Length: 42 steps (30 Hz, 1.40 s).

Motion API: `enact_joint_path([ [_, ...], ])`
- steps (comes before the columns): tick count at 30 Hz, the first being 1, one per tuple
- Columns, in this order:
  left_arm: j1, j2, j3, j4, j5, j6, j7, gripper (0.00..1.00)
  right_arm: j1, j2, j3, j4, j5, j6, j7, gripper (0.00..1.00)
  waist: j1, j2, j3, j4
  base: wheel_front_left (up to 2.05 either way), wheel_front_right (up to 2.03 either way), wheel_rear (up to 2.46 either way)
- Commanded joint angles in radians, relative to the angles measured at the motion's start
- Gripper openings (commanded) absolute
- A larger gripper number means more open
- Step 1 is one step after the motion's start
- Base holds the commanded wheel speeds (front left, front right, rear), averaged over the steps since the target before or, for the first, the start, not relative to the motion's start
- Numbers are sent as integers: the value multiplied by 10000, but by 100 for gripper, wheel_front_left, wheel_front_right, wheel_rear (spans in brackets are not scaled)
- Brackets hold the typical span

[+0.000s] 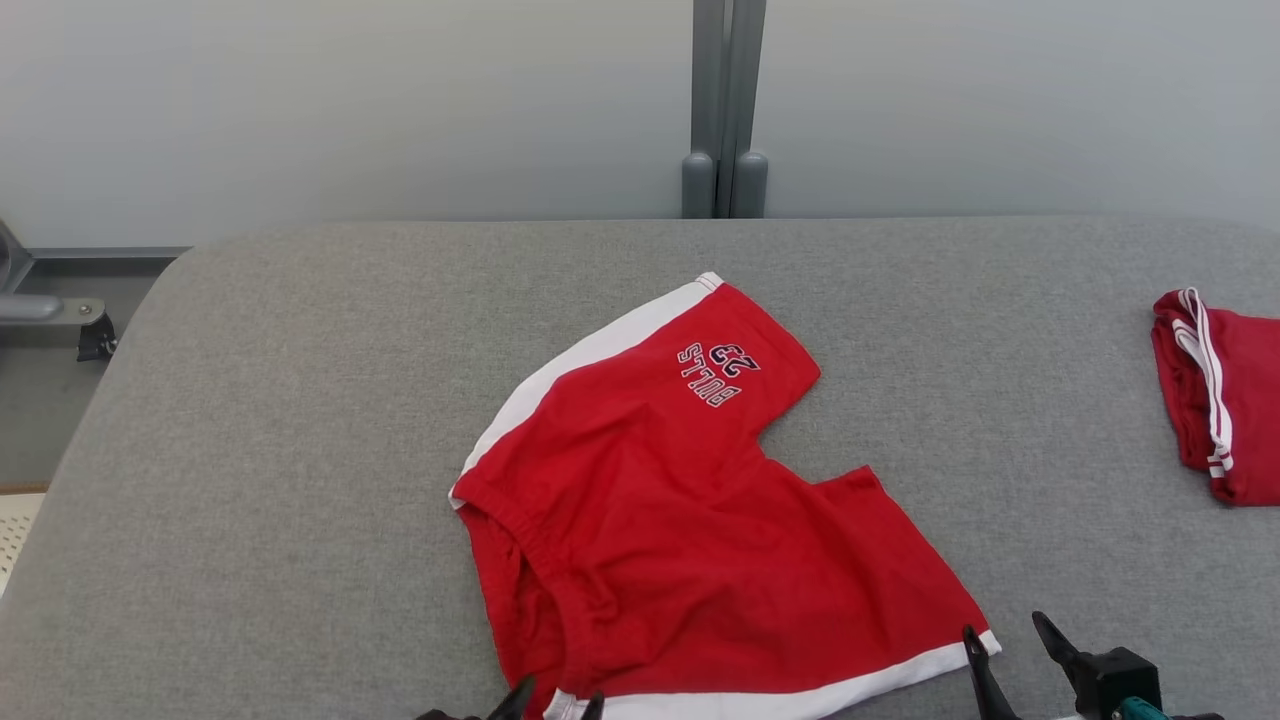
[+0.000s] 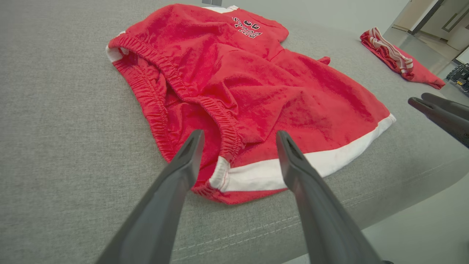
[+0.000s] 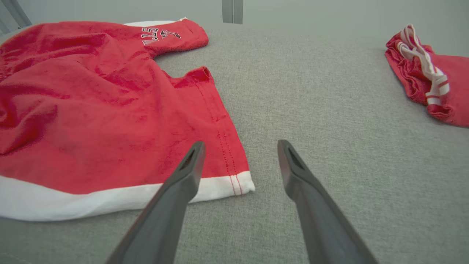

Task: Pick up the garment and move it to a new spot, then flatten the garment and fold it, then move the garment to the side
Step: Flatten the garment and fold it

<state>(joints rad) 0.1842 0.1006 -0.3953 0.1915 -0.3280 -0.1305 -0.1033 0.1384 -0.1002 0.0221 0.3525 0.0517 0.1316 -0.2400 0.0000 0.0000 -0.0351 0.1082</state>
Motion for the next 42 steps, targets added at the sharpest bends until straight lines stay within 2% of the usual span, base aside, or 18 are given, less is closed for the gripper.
enact_joint_path([
  [1, -259, 272, -273, 48, -196, 4, 268, 100, -243, -82, 95, 238, -43, -20, 196, 100, 0, 0, 72, 10, 0, 0, 0],
  [3, -355, 517, -642, 229, -363, 3, 636, 100, -415, -226, 230, 610, -23, -20, 487, 100, 0, 0, 154, -68, 0, 0, 0],
  [7, -508, 568, -632, 503, -603, 13, 790, 100, -715, -317, 294, 999, 43, -20, 773, 100, 0, 0, 293, -172, 0, 0, 0],
  [20, -1345, 679, -763, 1529, -717, 17, 701, 98, -1495, -381, 816, 1611, 248, -20, 1045, 100, 0, 0, 868, -369, 0, 0, 0],
  [27, -1558, 752, -992, 1931, -917, 8, 772, 49, -1564, -434, 1122, 2009, 443, -20, 1365, 100, 0, 0, 996, -356, 0, 0, 0],
  [32, -1608, 775, -1120, 2144, -1097, 5, 682, 40, -1612, -449, 1267, 2103, 571, -20, 1317, 100, 0, 0, 986, -372, 0, 0, 0],
  [33, -1628, 766, -1135, 2200, -1137, 4, 653, 36, -1646, -445, 1307, 2127, 622, -18, 1326, 88, 0, 0, 975, -381, 0, 0, 0],
  [34, -1639, 762, -1152, 2255, -1166, 4, 652, 33, -1678, -424, 1357, 2135, 694, -18, 1324, 65, 0, 0, 962, -389, 0, 0, 0],
  [35, -1659, 765, -1183, 2326, -1202, 3, 646, 22, -1720, -380, 1392, 2139, 845, -18, 1306, 14, 0, 0, 945, -403, 0, 0, 0],
  [36, -1664, 761, -1189, 2383, -1244, 3, 648, 5, -1751, -354, 1454, 2139, 988, -17, 1328, 0, 0, 0, 926, -417, 0, 0, 0],
  [37, -1660, 739, -1208, 2451, -1331, 2, 669, 0, -1790, -319, 1506, 2078, 1197, -17, 1262, 0, 0, 0, 898, -441, 0, 0, 0],
  [40, -1660, 692, -1220, 2214, -1778, 1, 743, 0, -1896, -236, 1331, 1686, 2143, -18, 981, 0, 0, 0, 796, -519, 0, 0, 0],
  [42, -1681, 626, -956, 1630, -2412, 2, 644, 0, -1937, -141, 1009, 1183, 3221, -18, 850, 0, 0, 0, 725, -567, 0, 0, 0],
])
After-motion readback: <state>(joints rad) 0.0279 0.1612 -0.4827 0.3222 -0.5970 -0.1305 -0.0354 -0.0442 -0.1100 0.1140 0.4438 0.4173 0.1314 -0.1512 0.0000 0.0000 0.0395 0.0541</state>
